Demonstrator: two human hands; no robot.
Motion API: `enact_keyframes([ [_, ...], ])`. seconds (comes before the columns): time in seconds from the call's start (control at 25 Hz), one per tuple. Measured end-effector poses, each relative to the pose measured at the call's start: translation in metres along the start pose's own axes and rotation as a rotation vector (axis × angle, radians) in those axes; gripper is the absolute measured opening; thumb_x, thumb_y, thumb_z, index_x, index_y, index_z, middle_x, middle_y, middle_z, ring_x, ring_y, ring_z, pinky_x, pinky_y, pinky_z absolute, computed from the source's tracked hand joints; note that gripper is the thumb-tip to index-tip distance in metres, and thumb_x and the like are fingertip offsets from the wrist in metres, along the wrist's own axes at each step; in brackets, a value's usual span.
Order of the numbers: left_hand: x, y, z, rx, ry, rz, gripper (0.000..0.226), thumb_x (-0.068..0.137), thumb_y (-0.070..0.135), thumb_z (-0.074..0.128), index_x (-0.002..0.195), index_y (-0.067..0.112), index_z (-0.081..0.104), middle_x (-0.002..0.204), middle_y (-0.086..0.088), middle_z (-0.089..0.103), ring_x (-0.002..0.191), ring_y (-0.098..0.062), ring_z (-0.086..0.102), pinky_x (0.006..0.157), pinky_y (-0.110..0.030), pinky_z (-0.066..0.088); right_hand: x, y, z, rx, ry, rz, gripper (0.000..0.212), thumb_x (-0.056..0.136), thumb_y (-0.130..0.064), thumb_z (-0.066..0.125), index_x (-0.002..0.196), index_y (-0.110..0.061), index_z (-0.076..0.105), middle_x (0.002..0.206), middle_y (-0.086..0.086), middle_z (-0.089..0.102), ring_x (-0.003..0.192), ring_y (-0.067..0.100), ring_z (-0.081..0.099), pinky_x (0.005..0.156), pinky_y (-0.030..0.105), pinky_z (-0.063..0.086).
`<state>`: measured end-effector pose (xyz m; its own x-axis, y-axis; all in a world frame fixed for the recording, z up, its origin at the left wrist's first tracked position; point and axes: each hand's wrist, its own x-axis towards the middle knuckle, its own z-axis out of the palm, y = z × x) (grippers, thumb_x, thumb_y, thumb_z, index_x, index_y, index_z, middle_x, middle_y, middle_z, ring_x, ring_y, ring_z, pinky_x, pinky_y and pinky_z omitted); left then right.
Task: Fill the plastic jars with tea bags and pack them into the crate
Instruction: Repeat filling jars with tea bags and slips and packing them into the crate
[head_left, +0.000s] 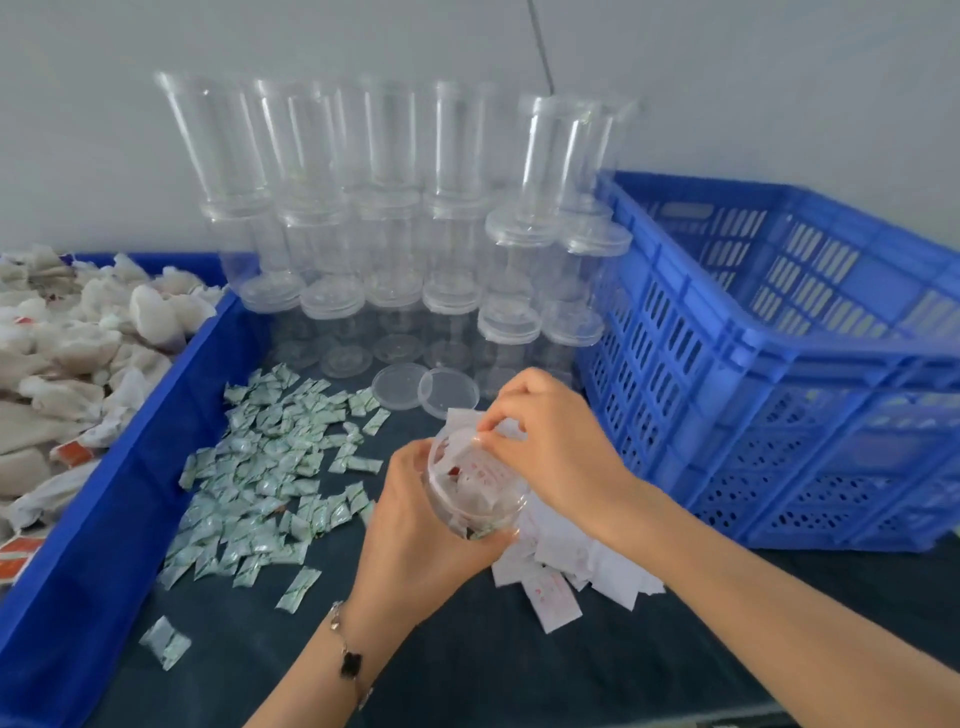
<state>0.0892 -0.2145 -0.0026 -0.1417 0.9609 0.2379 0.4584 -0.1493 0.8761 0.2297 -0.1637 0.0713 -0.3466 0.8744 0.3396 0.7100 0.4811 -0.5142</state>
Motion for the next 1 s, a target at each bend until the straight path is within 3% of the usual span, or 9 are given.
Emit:
enact_keyframes([
  [0.08, 0.002, 0.016, -0.001, -0.027, -0.023, 0.021, 0.087, 0.036, 0.058, 0.080, 0.107, 0.057, 0.029, 0.110, 0.038, 0.042, 0.100, 0.016, 0.048, 0.077, -0.021, 0.052, -0.010, 0.000, -0.015, -0.004, 0.022, -0.002, 0.029, 0.086, -0.027, 0.067, 0.114, -0.023, 0.060, 0.108, -0.009, 0.048, 0.091, 0.004, 0.043, 0.084, 0.014, 0.037],
  [0.16, 0.009, 0.037, -0.001, -0.043, -0.043, 0.101, 0.089, 0.033, 0.055, 0.081, 0.108, 0.051, 0.034, 0.111, 0.032, 0.045, 0.103, 0.012, 0.050, 0.076, -0.017, 0.050, -0.018, 0.000, -0.039, -0.023, 0.077, 0.051, 0.035, 0.088, -0.029, 0.063, 0.122, -0.027, 0.052, 0.110, -0.011, 0.051, 0.094, 0.005, 0.047, 0.087, 0.020, 0.040],
  [0.32, 0.029, 0.112, -0.010, -0.052, -0.032, 0.325, 0.086, 0.032, 0.056, 0.084, 0.105, 0.052, 0.038, 0.113, 0.016, 0.051, 0.104, 0.000, 0.057, 0.076, -0.020, 0.052, -0.024, -0.015, -0.117, -0.012, 0.235, 0.083, 0.019, 0.086, -0.025, 0.059, 0.103, -0.031, 0.067, 0.084, -0.018, 0.065, 0.076, -0.005, 0.059, 0.070, 0.012, 0.050],
  [0.44, 0.058, 0.189, -0.009, -0.158, -0.070, 0.480, 0.074, 0.039, 0.060, 0.080, 0.099, 0.045, 0.040, 0.105, 0.014, 0.054, 0.092, 0.007, 0.060, 0.062, -0.008, 0.049, -0.006, -0.034, -0.197, -0.071, 0.442, 0.031, 0.009, 0.079, -0.025, 0.061, 0.080, -0.031, 0.068, 0.064, -0.024, 0.061, 0.066, -0.013, 0.059, 0.060, 0.009, 0.050],
  [0.52, 0.087, 0.233, 0.002, -0.146, -0.076, 0.583, 0.068, 0.042, 0.068, 0.075, 0.096, 0.039, 0.043, 0.103, 0.017, 0.051, 0.090, 0.011, 0.057, 0.063, -0.005, 0.045, 0.015, -0.032, -0.246, -0.172, 0.533, 0.048, 0.011, 0.073, -0.022, 0.059, 0.070, -0.027, 0.068, 0.057, -0.014, 0.062, 0.053, -0.004, 0.061, 0.059, 0.017, 0.052],
  [0.6, 0.116, 0.267, 0.019, 0.013, -0.073, 0.605, 0.087, 0.039, 0.079, 0.071, 0.109, 0.033, 0.046, 0.107, 0.016, 0.043, 0.092, 0.005, 0.052, 0.069, -0.008, 0.041, 0.035, -0.018, -0.282, -0.215, 0.546, 0.128, 0.014, 0.067, -0.021, 0.056, 0.070, -0.016, 0.068, 0.058, -0.002, 0.065, 0.057, 0.014, 0.067, 0.067, 0.031, 0.057],
  [0.68, 0.144, 0.282, 0.042, 0.162, -0.078, 0.618, 0.106, 0.042, 0.074, 0.073, 0.129, 0.023, 0.041, 0.113, 0.009, 0.036, 0.089, -0.004, 0.049, 0.074, -0.015, 0.038, 0.049, 0.007, -0.299, -0.304, 0.500, 0.230, 0.013, 0.070, -0.017, 0.056, 0.071, -0.012, 0.069, 0.061, 0.004, 0.067, 0.061, 0.020, 0.068, 0.071, 0.038, 0.057],
  [0.84, 0.179, 0.279, 0.099, 0.560, -0.272, 0.757, 0.066, 0.062, 0.059, 0.075, 0.103, 0.013, 0.051, 0.102, 0.001, 0.039, 0.080, -0.015, 0.050, 0.071, -0.026, 0.040, 0.071, 0.077, -0.286, -0.483, 0.245, 0.464, 0.015, 0.076, -0.010, 0.059, 0.076, -0.011, 0.073, 0.065, 0.006, 0.070, 0.070, 0.019, 0.069, 0.079, 0.034, 0.055],
  [1.0, 0.208, 0.264, 0.149, 1.061, -0.664, 0.723, 0.056, 0.071, 0.063, 0.069, 0.098, 0.014, 0.064, 0.082, 0.003, 0.060, 0.078, -0.018, 0.057, 0.061, -0.029, 0.044, 0.090, 0.136, -0.243, -0.320, -0.108, 0.713, 0.009, 0.085, 0.000, 0.058, 0.088, 0.003, 0.066, 0.078, 0.014, 0.070, 0.079, 0.026, 0.070, 0.080, 0.038, 0.057],
])
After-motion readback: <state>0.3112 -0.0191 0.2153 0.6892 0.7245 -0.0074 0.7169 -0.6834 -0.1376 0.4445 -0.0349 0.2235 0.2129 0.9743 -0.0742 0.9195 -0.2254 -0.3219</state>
